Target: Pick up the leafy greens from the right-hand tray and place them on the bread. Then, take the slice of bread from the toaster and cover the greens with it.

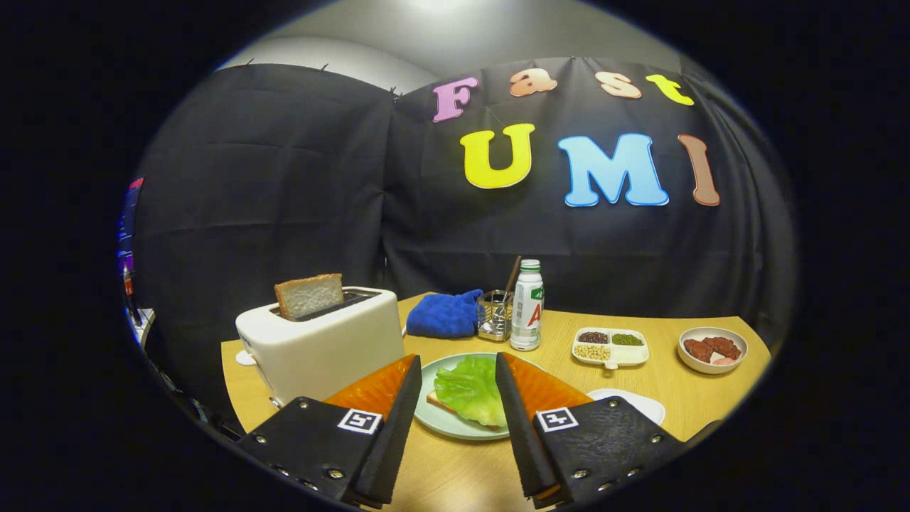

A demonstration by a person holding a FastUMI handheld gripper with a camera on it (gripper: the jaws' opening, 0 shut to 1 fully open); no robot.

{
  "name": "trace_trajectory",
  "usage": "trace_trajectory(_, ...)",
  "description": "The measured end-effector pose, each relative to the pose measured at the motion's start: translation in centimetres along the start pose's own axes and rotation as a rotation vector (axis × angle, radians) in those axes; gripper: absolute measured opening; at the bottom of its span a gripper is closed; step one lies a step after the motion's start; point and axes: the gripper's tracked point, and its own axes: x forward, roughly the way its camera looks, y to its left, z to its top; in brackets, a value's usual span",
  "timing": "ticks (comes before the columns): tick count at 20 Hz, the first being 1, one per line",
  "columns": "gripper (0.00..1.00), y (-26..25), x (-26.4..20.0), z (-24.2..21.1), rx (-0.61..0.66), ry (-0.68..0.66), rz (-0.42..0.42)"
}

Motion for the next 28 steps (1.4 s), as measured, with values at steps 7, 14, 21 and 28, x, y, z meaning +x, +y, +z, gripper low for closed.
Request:
trace_trajectory(7,0.65,7.3,-0.3,2.6,0.039,-0.039,0.067)
trace_trajectory(14,0.65,13.1,1.0,3.1,0.029,-0.023,0.13)
trace_trajectory(21,0.65,17.9,3.1,3.9,-0.022,-0.028,0.133)
trace_trajectory(28,0.64,19.8,5.9,3.6,-0.016,0.006,0.118)
